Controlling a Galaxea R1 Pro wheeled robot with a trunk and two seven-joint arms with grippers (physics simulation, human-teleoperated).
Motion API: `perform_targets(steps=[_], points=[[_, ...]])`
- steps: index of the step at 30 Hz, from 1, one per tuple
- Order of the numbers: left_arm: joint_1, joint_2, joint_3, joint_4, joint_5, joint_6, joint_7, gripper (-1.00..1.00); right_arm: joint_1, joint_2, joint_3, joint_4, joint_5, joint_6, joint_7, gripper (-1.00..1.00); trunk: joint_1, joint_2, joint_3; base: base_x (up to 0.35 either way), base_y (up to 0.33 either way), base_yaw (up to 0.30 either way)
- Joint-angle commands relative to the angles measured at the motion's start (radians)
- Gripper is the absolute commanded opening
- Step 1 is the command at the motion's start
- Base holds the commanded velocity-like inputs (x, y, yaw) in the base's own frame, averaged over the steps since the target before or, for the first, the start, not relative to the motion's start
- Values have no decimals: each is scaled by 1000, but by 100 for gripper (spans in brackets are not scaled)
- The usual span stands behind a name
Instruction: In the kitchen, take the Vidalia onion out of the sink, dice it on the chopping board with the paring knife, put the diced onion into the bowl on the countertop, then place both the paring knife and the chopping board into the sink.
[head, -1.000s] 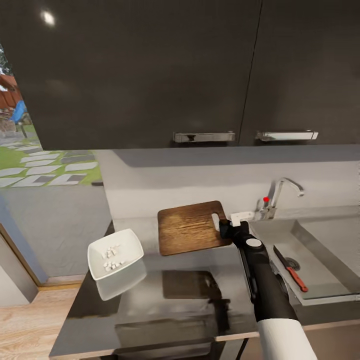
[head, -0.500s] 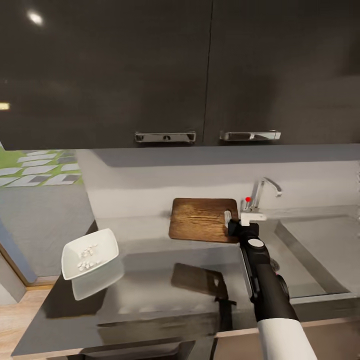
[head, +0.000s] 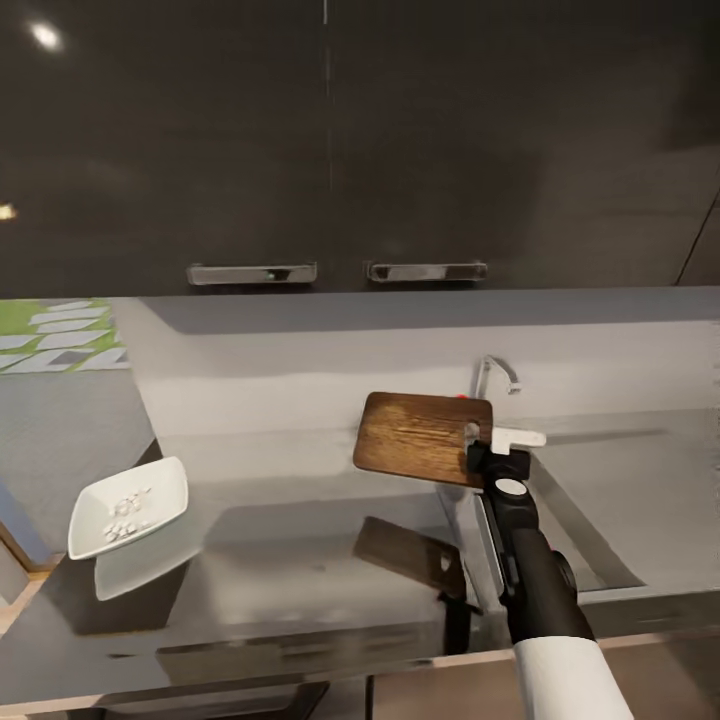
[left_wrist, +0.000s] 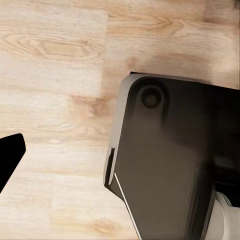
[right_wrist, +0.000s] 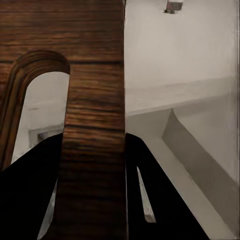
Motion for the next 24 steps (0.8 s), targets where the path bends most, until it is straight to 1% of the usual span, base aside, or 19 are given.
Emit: perform_targets(steps=[1,3,5,6,7,8,10,11,14,16,18,19,20,24], points=[[0,1,-1,-1,10,0,-5,100,-1,1,-1,-1,6,6,-1,-100,1,-2,-2,0,-316,0],[0,1,-1,-1,10,0,-5,100,-1,1,-1,0,-16,7,-4,-100,1,-2,-2,0,-316,0],[0,1,-1,-2,10,0,-5,100,-1,1,-1,9,-53,7,-20,-100,1,-2,-2,0,-315,0],[0,1,-1,-2,10,0,-5,100,-1,1,0,20,-74,8,-39,-100,1,-2,-2,0,-294,0],[0,1,-1,-2,10,0,-5,100,-1,1,0,35,-95,7,-66,-100,1,-2,-2,0,-237,0],[1,1,-1,-3,10,0,-5,100,-1,1,1,57,-129,6,-117,-100,1,-2,-2,0,-135,0],[1,1,-1,-3,10,0,-5,100,-1,1,1,76,-180,3,-190,-100,1,-2,-2,0,-71,0],[1,1,-1,-3,10,0,-5,100,-1,1,1,79,-194,2,-207,-100,1,-2,-2,0,-44,0],[1,1,-1,-3,10,0,-5,100,-1,1,1,87,-269,-28,-292,-100,1,-2,-2,0,-19,0],[1,1,-1,-3,10,0,-5,100,-1,1,1,95,-296,-69,-342,-100,1,-2,-2,0,-6,0],[1,1,-1,-3,10,0,-5,100,-1,1,0,108,-308,-105,-396,-100,1,-2,-2,0,-2,0],[1,1,-1,-4,10,0,-5,100,-1,1,-1,115,-316,-129,-436,-100,1,-2,-2,0,0,0],[1,1,-1,-4,10,0,-5,100,-1,1,0,126,-354,-162,-488,-100,1,-2,-2,0,0,0],[1,1,-1,-5,10,0,-5,100,-1,1,3,154,-482,-225,-575,-100,1,-2,-2,0,0,0]])
